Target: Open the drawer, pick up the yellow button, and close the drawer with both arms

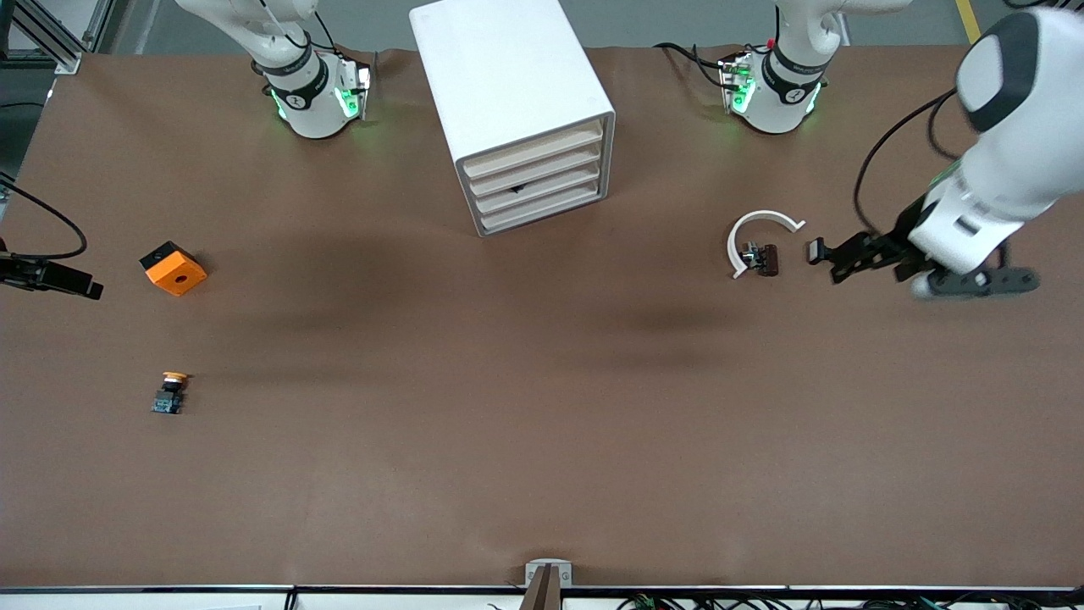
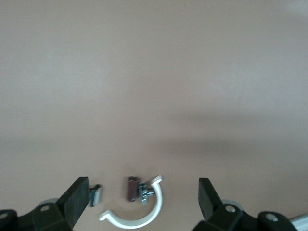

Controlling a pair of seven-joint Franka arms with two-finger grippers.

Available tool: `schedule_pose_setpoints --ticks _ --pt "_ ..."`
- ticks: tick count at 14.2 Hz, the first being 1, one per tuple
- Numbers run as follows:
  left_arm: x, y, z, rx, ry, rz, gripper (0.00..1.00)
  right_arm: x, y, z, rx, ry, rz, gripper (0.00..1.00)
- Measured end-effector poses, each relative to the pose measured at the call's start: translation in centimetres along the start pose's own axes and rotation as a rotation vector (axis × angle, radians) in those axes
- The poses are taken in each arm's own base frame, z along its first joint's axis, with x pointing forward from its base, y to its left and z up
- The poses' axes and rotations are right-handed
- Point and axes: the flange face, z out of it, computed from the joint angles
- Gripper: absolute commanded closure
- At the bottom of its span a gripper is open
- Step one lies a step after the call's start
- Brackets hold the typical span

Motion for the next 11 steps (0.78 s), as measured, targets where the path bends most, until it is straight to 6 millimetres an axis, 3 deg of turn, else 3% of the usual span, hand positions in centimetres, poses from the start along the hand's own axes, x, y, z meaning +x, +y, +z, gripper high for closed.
schedule_pose_setpoints --ticks 3,7,11 --pt "-1.7 -2.5 -2.5 0.001 0.042 0.004 0.00 -0.5 0.4 -2.1 0.000 0.000 0.011 0.00" --pt "-1.0 -3.2 -6.9 -0.003 0.123 -0.011 0.00 -1.2 0.7 -4.5 -0.001 0.005 0.019 0.00" --pt "-0.7 -3.2 -12.0 -0.004 0.128 -0.010 0.00 -1.4 0.4 -5.1 0.000 0.013 0.019 0.00"
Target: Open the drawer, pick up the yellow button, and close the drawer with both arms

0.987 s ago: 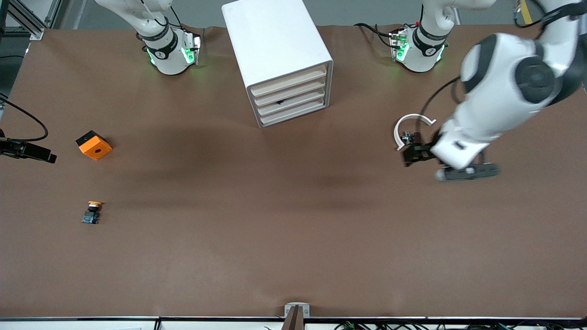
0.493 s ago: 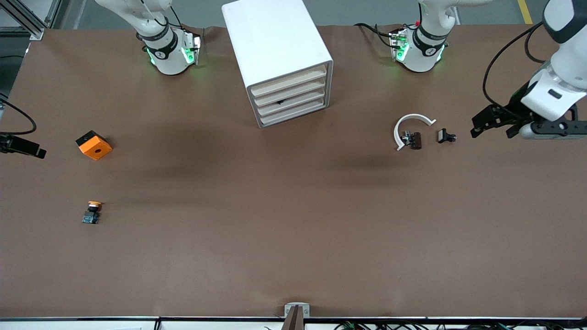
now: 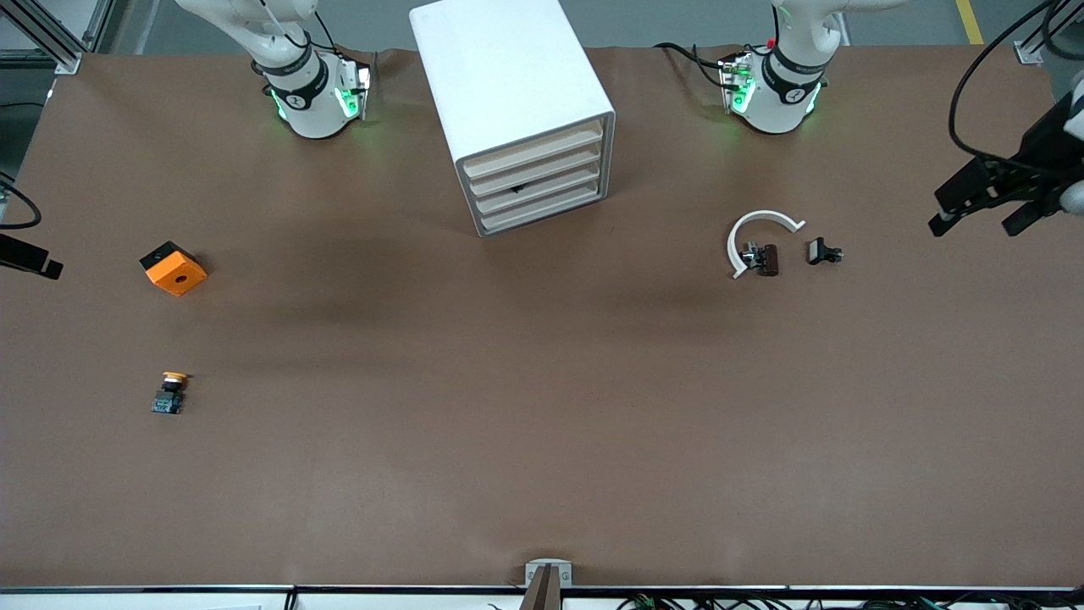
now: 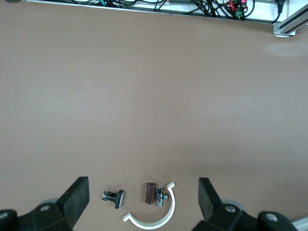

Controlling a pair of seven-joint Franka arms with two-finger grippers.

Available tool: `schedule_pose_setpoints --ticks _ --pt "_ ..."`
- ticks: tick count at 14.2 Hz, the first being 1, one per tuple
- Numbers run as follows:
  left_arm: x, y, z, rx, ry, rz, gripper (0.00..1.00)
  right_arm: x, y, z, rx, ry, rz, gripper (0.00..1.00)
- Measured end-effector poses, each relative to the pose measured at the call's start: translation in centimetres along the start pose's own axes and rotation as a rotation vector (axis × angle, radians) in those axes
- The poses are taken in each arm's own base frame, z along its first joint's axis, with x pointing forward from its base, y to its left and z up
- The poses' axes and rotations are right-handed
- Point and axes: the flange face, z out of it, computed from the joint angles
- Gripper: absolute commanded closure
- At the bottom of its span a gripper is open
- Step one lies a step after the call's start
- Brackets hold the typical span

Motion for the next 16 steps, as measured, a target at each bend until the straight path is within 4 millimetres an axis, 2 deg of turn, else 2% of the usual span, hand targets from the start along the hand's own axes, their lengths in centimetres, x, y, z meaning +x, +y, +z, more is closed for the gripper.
schedule_pose_setpoints --ticks 2,4,6,8,11,14,16 --pt "1.0 0.1 -0.3 0.004 -0.005 0.002 0.00 -0.2 0.1 -0.4 0.001 0.007 0.002 0.00" --pt "2.5 0.0 0.6 0.008 -0.018 0.002 0.00 -1.3 -0.4 -2.4 0.004 0.029 -0.008 0.00" --pt "3.7 -0.1 1.7 0.017 -0.051 0.003 0.00 -4.0 -1.4 -4.9 0.009 0.008 -0.028 0.00" --pt "4.1 -0.1 2.1 0.023 -0.068 0.003 0.00 -6.3 -1.7 -6.3 0.013 -0.033 -0.035 0.00" --pt "3.8 0.0 1.9 0.029 -0.093 0.006 0.00 -6.9 -1.8 -6.1 0.014 -0.052 -0.040 0.00" --pt "3.8 0.1 1.7 0.069 -0.095 0.020 0.00 -7.0 -3.3 -5.6 0.013 -0.046 -0.069 0.00" --pt "3.8 0.2 1.6 0.072 -0.094 0.024 0.00 -7.9 -3.6 -5.2 0.015 -0.036 -0.077 0.00"
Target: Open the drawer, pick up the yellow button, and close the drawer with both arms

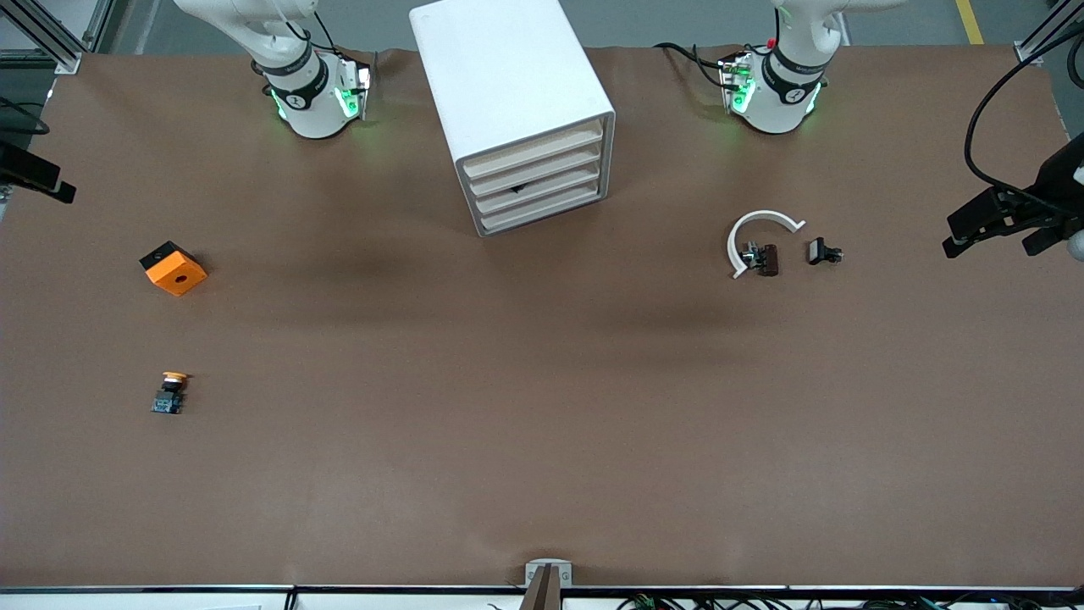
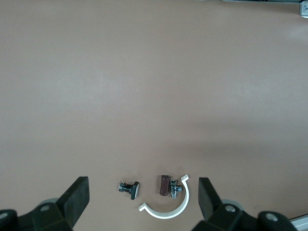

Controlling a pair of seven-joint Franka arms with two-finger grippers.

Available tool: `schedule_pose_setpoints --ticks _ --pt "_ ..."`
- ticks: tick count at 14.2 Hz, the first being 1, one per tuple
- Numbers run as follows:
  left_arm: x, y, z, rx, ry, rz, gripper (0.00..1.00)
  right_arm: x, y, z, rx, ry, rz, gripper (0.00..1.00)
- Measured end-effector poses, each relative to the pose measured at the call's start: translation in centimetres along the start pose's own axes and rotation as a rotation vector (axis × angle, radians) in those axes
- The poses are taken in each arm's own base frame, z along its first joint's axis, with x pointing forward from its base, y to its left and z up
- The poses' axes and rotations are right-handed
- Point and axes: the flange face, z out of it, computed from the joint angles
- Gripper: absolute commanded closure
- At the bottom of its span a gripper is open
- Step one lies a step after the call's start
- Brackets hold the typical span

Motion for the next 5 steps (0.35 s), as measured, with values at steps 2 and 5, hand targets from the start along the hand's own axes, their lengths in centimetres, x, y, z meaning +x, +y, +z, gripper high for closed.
schedule_pose_setpoints --ticks 2,5 --pt "0.0 0.0 0.0 0.000 0.000 0.001 0.00 -0.9 0.1 0.1 0.003 0.004 0.001 0.00" --pt "0.0 0.0 0.0 0.000 -0.002 0.001 0.00 -1.7 0.2 -0.2 0.005 0.009 0.002 0.00"
